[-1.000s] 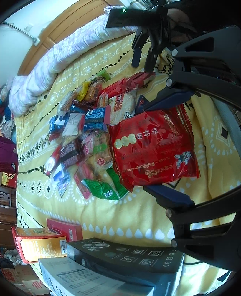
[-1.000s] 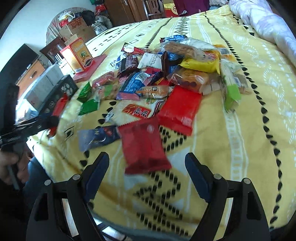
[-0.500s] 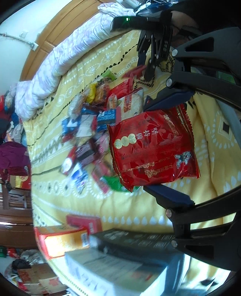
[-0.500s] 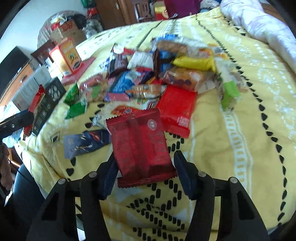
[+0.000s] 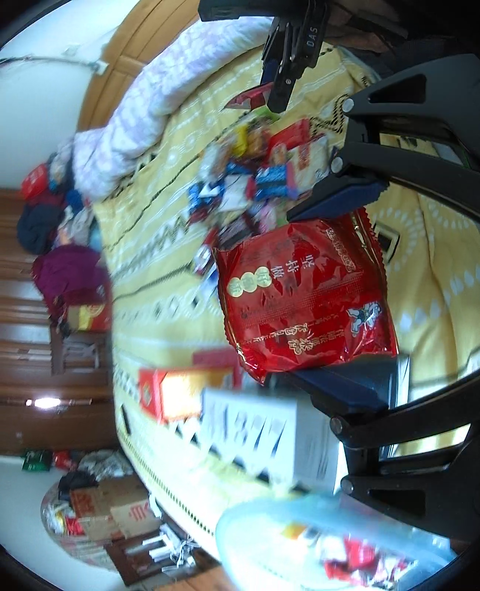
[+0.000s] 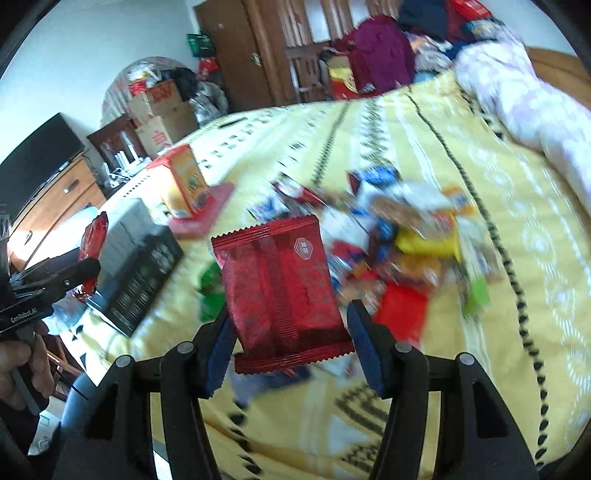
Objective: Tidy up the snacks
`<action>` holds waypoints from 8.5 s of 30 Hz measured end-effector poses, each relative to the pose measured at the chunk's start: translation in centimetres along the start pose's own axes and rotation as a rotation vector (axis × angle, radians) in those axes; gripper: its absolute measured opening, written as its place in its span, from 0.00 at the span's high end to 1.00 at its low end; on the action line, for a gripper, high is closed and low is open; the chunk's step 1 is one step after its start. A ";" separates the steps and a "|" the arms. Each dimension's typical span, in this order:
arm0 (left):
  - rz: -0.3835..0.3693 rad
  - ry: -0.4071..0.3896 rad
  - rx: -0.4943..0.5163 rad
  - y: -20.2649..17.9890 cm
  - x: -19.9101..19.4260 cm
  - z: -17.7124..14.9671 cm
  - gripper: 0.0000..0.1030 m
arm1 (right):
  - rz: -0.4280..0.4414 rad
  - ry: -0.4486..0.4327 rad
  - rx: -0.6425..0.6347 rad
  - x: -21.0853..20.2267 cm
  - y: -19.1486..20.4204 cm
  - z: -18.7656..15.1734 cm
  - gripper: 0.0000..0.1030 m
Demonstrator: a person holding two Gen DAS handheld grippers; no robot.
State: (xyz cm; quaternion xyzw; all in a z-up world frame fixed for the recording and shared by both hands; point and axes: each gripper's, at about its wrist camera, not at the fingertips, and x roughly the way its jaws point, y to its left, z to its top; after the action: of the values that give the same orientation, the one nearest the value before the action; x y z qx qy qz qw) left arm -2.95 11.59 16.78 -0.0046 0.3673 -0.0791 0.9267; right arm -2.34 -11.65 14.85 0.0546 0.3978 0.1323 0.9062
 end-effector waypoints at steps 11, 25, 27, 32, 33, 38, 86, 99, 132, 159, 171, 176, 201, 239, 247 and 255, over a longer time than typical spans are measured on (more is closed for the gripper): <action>0.127 -0.124 -0.119 7.7 -5.6 1.7 0.25 | 0.140 -0.074 -0.120 0.0 11.3 6.2 0.39; 0.260 -0.228 -0.295 17.7 -11.1 1.1 0.25 | 0.364 -0.093 -0.268 1.4 28.7 11.3 0.39; 0.281 -0.237 -0.336 19.3 -11.6 0.8 0.25 | 0.383 -0.092 -0.297 1.7 31.1 11.6 0.39; 0.317 -0.239 -0.423 22.3 -12.1 -0.5 0.25 | 0.432 -0.074 -0.360 2.7 36.7 11.7 0.39; 0.322 -0.239 -0.435 22.7 -12.2 -0.8 0.25 | 0.441 -0.067 -0.368 3.0 37.7 11.6 0.39; 0.323 -0.229 -0.467 24.2 -12.0 -1.4 0.25 | 0.516 -0.021 -0.290 4.2 39.8 11.0 0.39; 0.294 -0.151 -0.473 26.5 -10.3 -2.3 0.25 | 0.515 0.093 -0.320 8.1 43.1 7.8 0.38; 0.328 -0.136 -0.498 27.1 -10.1 -2.8 0.12 | 0.515 0.108 -0.318 8.7 43.4 7.4 0.28; 0.050 -0.137 -0.166 9.0 -8.0 1.3 0.03 | -0.034 0.141 0.023 -0.6 8.5 -9.3 0.13; -0.139 0.348 -0.081 -2.4 18.2 -1.5 0.71 | -0.034 0.158 0.283 -0.4 -5.6 -14.2 0.13; -0.250 0.292 -0.065 -3.8 9.1 -3.1 0.70 | 0.018 0.148 0.178 3.2 -5.9 -9.7 0.13; -0.250 0.287 -0.062 -4.2 8.1 -2.9 0.70 | 0.050 0.156 0.217 8.0 -6.4 -6.1 0.13; -0.240 0.177 -0.108 -2.1 4.9 -1.2 0.70 | -0.069 0.406 0.155 15.3 2.4 -2.5 0.11; -0.375 0.312 0.001 -6.2 8.3 -8.8 0.44 | 0.046 0.188 0.164 6.1 -1.3 -5.6 0.34; -0.343 0.253 0.017 -5.7 6.6 -8.0 0.48 | 0.027 0.151 0.190 4.5 -2.9 -5.6 0.34; -0.225 0.277 -0.017 -4.7 7.7 -8.0 0.36 | 0.019 0.155 0.190 3.9 -2.7 -6.1 0.34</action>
State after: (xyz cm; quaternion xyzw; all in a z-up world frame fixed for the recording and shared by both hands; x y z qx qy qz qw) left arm -3.56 6.24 6.05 -0.0426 0.4891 -0.1793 0.8525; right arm -3.74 -13.13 7.39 0.1335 0.4767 0.1063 0.8623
